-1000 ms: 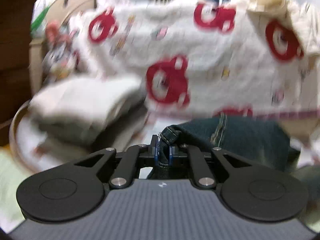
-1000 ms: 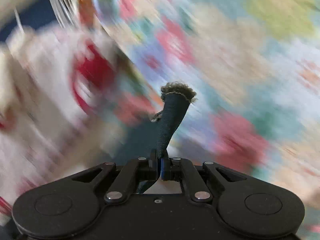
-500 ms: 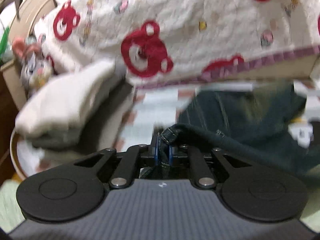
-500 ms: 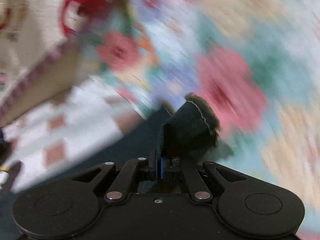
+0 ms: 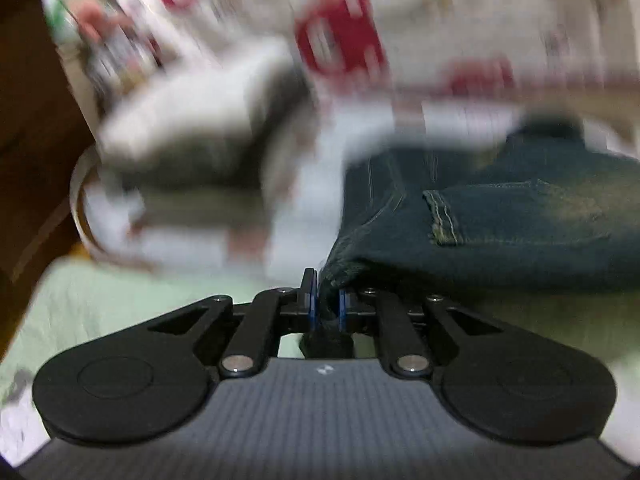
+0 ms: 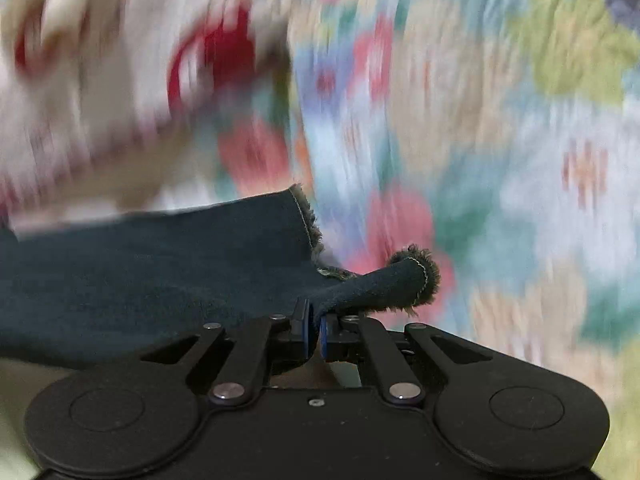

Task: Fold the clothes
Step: 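Stretch the jeans leg away from the waistband and lay it flat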

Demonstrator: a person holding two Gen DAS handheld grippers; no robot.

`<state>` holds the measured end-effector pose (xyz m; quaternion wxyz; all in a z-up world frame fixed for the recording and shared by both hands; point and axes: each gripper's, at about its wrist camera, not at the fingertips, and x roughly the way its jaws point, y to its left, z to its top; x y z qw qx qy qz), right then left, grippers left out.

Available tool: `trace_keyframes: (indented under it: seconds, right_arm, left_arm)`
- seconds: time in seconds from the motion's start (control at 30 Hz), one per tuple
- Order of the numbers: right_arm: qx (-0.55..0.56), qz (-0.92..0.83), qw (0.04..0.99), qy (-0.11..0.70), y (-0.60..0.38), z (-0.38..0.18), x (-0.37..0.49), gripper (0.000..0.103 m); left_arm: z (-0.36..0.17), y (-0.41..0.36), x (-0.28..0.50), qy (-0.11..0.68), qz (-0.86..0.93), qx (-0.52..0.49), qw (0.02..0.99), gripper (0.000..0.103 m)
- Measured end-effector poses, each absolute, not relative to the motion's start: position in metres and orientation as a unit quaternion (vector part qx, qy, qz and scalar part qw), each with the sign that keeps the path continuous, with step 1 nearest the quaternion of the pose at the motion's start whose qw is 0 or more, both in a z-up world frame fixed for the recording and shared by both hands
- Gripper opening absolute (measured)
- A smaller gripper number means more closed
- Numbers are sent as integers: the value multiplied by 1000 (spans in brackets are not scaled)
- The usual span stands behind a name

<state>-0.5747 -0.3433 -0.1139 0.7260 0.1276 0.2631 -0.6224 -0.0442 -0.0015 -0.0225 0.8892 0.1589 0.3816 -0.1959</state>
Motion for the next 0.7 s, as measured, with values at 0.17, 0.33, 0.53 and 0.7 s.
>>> trace_keyframes:
  seconds: [0.17,0.33,0.53,0.7]
  right_arm:
    - [151,-624,691,333,-339,-170,-567,4]
    - [143,-632,678,347,-343,-173,-559,5]
    - [112,-650,672,339,-339,-158,-570,5]
    - [61,-671,661,331,-330,-142,-559,17]
  left_arm:
    - [-34,-6,-60,399,-202,192,873,13]
    - [-24,-1,-64,390,-189,188,881,15]
    - [-11,4,-69,379,-173,183,890,17]
    - [11,14,-72,354,-148,172,908,15]
